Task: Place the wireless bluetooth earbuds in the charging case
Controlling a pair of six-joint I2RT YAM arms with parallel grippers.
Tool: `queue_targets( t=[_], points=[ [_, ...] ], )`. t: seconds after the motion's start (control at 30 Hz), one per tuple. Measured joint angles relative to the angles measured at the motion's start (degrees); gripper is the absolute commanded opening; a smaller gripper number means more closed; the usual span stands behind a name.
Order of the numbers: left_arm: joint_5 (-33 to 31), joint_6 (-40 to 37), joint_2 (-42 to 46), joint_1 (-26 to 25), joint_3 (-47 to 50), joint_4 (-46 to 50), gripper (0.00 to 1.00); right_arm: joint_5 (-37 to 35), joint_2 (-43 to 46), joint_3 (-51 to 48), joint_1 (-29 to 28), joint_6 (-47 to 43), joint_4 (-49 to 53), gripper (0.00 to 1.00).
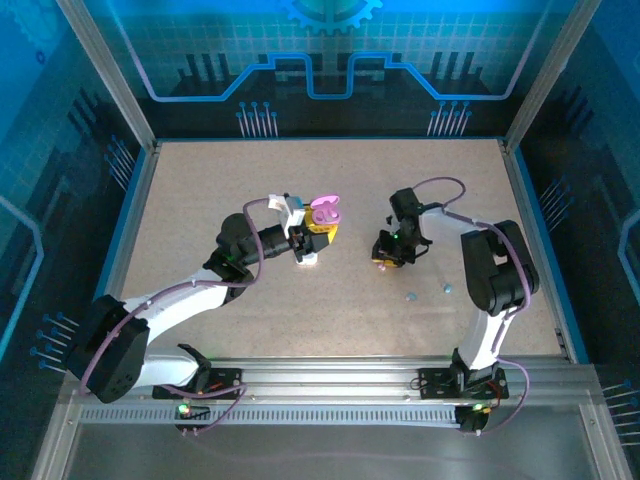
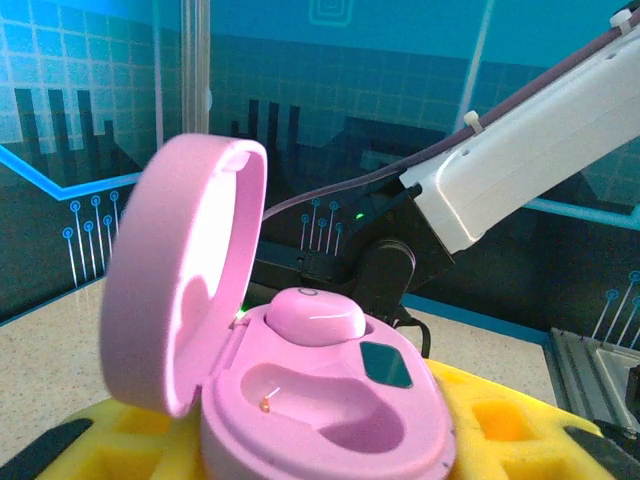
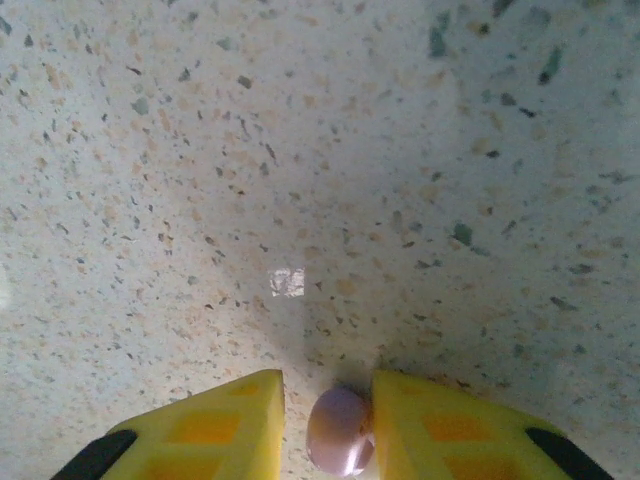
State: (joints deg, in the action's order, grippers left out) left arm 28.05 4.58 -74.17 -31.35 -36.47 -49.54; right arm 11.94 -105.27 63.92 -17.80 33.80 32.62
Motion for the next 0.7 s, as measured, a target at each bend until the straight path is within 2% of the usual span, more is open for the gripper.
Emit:
queue_targets(
  t=[0.43, 0.7],
  points=[
    [-0.02, -0.22, 0.96, 0.0, 0.0, 0.42, 0.31, -11.47, -3.98, 7.45, -5.62, -3.91, 8.7, 0.28],
    [-0.24, -0.24, 2.16, -0.02, 0.0, 0.9, 0.31, -12.83, -5.05, 9.84, -6.25, -6.91, 11.78, 0.29]
  ],
)
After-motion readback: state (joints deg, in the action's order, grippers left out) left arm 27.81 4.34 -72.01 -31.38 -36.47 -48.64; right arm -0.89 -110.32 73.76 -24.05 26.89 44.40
